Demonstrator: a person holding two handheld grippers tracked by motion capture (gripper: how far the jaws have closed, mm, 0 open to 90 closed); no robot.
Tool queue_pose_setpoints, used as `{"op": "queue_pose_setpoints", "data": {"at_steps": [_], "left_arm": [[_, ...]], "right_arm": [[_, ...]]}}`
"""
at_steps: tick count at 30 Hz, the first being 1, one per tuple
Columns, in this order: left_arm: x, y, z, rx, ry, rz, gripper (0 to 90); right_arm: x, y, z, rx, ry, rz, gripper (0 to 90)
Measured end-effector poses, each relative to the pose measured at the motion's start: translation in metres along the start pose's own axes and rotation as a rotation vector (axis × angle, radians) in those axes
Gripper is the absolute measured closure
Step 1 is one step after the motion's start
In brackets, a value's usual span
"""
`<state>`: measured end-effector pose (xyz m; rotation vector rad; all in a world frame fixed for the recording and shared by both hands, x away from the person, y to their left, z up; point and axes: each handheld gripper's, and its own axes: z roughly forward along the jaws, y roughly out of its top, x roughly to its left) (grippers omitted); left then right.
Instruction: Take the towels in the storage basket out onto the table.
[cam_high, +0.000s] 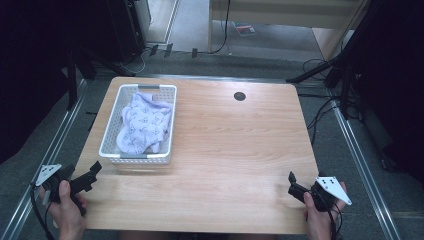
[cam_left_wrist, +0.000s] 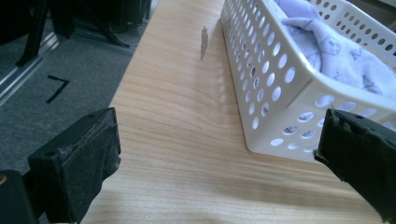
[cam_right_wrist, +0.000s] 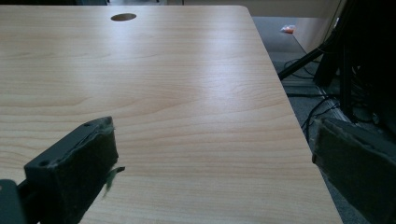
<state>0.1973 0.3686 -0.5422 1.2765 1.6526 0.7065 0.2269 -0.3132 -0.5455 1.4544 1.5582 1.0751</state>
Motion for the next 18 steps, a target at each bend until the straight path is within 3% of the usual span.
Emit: {"op": "queue_pose_setpoints", "data": {"at_steps": [11,18], "left_arm": [[-0.018,0.026,-0.015,0.012,-0.016,0.068,0.0],[-0.035,0.039,-0.010,0.067,-0.030,0.102,0.0]], "right_arm": [[0.000,0.000,0.000,0.006,-0.002,0.001,0.1],[0.002,0.000,0.000,0.009,-0.003,-0.022,0.3]]}}
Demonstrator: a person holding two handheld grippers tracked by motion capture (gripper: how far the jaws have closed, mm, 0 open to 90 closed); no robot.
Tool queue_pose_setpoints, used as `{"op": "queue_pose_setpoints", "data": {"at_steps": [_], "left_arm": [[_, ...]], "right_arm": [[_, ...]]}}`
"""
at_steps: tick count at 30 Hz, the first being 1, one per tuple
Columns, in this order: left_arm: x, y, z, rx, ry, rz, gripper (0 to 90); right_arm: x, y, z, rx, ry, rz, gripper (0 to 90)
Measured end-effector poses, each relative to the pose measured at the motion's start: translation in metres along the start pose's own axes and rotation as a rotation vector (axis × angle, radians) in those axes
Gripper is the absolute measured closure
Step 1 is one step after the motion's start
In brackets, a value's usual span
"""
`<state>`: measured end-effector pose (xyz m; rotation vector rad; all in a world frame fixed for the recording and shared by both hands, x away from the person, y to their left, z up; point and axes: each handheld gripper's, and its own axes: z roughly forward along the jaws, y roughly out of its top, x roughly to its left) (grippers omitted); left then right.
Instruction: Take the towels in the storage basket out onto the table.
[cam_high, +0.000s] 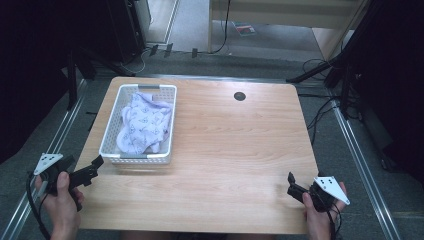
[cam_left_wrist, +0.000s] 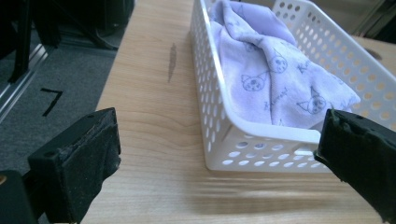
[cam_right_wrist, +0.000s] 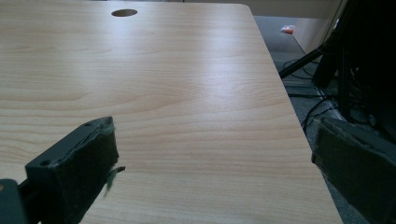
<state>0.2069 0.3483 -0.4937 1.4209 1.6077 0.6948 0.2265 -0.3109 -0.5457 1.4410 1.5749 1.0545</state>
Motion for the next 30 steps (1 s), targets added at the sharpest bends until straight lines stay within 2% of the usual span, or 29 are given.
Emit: {"op": "queue_pose_setpoints", "data": {"at_steps": [8,15,17,18,19,20,23,26,27,30], "left_arm": [[-0.026,0.025,0.013,0.077,-0.009,0.088,0.0],[-0.052,0.053,0.029,0.173,-0.011,0.191,0.0],[-0.057,0.059,0.033,0.208,-0.015,0.219,0.0],[-0.057,0.059,0.033,0.208,-0.015,0.219,0.0],[-0.065,0.067,0.041,0.248,-0.016,0.258,0.0],[-0.068,0.070,0.044,0.271,-0.014,0.280,0.0],[-0.075,0.080,0.054,0.315,-0.022,0.297,0.0],[-0.081,0.092,0.066,0.361,-0.037,0.291,0.0],[-0.083,0.095,0.071,0.381,-0.052,0.293,0.0],[-0.088,0.101,0.086,0.448,-0.052,0.296,0.0]], "right_arm": [[-0.001,0.000,0.000,0.004,0.011,0.013,0.4],[-0.002,0.000,0.000,0.004,0.019,0.020,0.4],[-0.002,0.000,0.000,0.004,0.019,0.020,0.4],[-0.002,0.000,0.000,0.005,0.019,0.018,0.4],[-0.002,0.000,0.000,0.006,0.020,0.017,0.4],[-0.002,0.000,0.000,0.006,0.020,0.016,0.4],[-0.002,0.000,0.000,0.007,0.022,0.017,0.4],[-0.002,0.000,0.000,0.009,0.023,0.016,0.6],[-0.002,0.000,0.000,0.011,0.021,0.017,1.0],[-0.003,0.000,0.001,0.014,0.016,0.022,3.8]]}}
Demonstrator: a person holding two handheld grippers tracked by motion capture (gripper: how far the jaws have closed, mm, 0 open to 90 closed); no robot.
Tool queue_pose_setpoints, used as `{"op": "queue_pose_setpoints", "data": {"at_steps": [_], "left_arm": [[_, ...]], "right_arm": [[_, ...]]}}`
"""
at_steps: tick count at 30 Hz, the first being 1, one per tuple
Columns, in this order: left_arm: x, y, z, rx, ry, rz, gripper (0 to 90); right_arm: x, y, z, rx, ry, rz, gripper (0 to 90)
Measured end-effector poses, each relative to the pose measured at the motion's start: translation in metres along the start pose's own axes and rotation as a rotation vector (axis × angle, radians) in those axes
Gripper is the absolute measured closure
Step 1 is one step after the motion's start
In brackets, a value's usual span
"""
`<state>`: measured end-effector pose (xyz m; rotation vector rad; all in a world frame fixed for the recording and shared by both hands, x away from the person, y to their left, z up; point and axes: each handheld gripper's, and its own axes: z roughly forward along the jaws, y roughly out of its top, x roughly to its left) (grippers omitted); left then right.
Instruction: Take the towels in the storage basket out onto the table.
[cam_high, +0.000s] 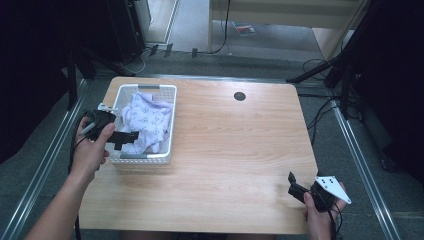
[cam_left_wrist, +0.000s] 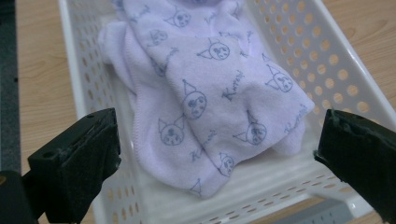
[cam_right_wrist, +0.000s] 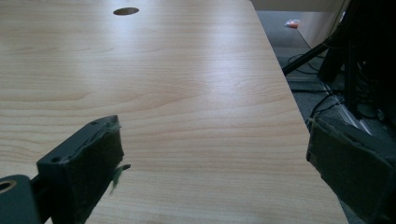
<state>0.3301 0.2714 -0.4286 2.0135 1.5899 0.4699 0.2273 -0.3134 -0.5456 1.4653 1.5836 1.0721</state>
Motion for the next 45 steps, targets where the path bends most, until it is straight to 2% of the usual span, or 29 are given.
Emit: {"op": "queue_pose_setpoints", "data": {"at_steps": [2,3,5,12,17,18,19,23,27,28,35,39,43,45], "left_arm": [[-0.001,0.008,0.008,0.051,-0.009,0.017,0.0],[-0.001,0.012,0.012,0.066,-0.007,0.022,0.0],[-0.001,0.018,0.019,0.083,-0.029,0.024,0.0],[0.004,0.034,0.049,0.157,0.011,-0.001,0.0],[0.008,0.042,0.070,0.200,-0.018,-0.085,0.0],[0.008,0.043,0.076,0.198,-0.032,-0.121,0.0],[0.008,0.044,0.080,0.207,-0.036,-0.139,0.0],[0.008,0.047,0.094,0.239,-0.017,-0.177,0.0],[0.007,0.050,0.102,0.226,-0.032,-0.285,0.0],[0.006,0.052,0.103,0.229,-0.022,-0.295,0.0],[0.004,0.053,0.118,0.273,0.000,-0.324,0.0],[-0.003,0.052,0.125,0.297,0.041,-0.301,0.0],[-0.012,0.050,0.134,0.358,0.127,-0.237,0.0],[-0.015,0.050,0.136,0.365,0.148,-0.232,0.0]], "right_arm": [[0.000,0.000,0.000,0.001,-0.001,0.003,3.9],[0.000,0.000,0.000,0.000,0.000,0.005,4.0],[0.000,0.000,0.000,0.001,0.002,0.008,4.0],[-0.001,0.000,0.000,0.005,0.009,0.013,4.1],[-0.001,0.000,0.000,0.009,0.005,0.011,5.0],[-0.001,0.000,0.001,0.009,0.003,0.010,5.3],[-0.001,0.000,0.001,0.010,0.005,0.008,5.4],[0.001,0.000,0.001,0.008,-0.001,-0.004,6.5],[0.001,0.000,0.001,0.010,0.002,-0.016,6.8],[0.001,0.000,0.001,0.010,0.003,-0.017,6.8],[0.001,0.000,0.002,0.013,0.011,-0.021,6.9],[0.001,0.001,0.001,0.019,0.013,-0.013,6.9],[0.001,0.001,0.002,0.022,0.015,-0.011,6.9],[0.001,0.001,0.002,0.021,0.014,-0.015,6.9]]}}
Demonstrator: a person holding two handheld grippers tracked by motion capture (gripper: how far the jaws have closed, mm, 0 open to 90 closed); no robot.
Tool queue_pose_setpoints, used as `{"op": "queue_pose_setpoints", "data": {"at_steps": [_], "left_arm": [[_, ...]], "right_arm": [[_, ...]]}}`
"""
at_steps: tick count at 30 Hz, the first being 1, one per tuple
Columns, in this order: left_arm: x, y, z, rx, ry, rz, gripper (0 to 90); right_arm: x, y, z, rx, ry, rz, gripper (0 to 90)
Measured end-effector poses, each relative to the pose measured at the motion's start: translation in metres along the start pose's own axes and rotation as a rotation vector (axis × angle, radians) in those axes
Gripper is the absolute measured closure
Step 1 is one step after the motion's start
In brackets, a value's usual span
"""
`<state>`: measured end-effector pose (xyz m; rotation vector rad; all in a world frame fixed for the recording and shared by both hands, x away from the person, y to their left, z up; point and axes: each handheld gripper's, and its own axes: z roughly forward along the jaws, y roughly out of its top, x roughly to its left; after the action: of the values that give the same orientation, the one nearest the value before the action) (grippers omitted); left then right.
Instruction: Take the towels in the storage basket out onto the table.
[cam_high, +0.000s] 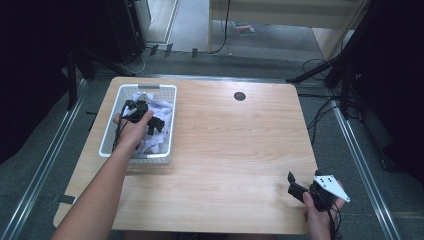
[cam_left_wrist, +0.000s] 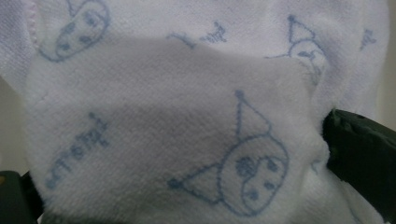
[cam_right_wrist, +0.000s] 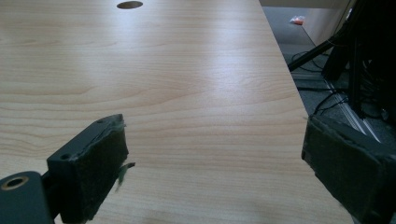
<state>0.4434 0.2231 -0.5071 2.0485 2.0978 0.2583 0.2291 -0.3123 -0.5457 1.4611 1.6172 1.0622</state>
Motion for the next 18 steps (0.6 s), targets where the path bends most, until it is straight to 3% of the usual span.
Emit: {"op": "queue_pose_setpoints", "data": {"at_steps": [6,11,18], "left_arm": [[-0.0064,-0.0003,0.0042,-0.012,0.041,-0.012,0.0],[-0.0027,-0.0014,0.0052,-0.019,0.014,-0.006,0.0],[-0.0058,-0.0070,0.0078,-0.070,0.029,-0.015,0.0]], "right_arm": [[0.0003,0.0000,0.0002,0.000,0.000,-0.002,6.9],[-0.0001,0.0000,0.0000,0.001,0.002,0.002,6.9],[-0.0003,0.0001,0.0004,0.003,0.000,0.007,6.9]]}}
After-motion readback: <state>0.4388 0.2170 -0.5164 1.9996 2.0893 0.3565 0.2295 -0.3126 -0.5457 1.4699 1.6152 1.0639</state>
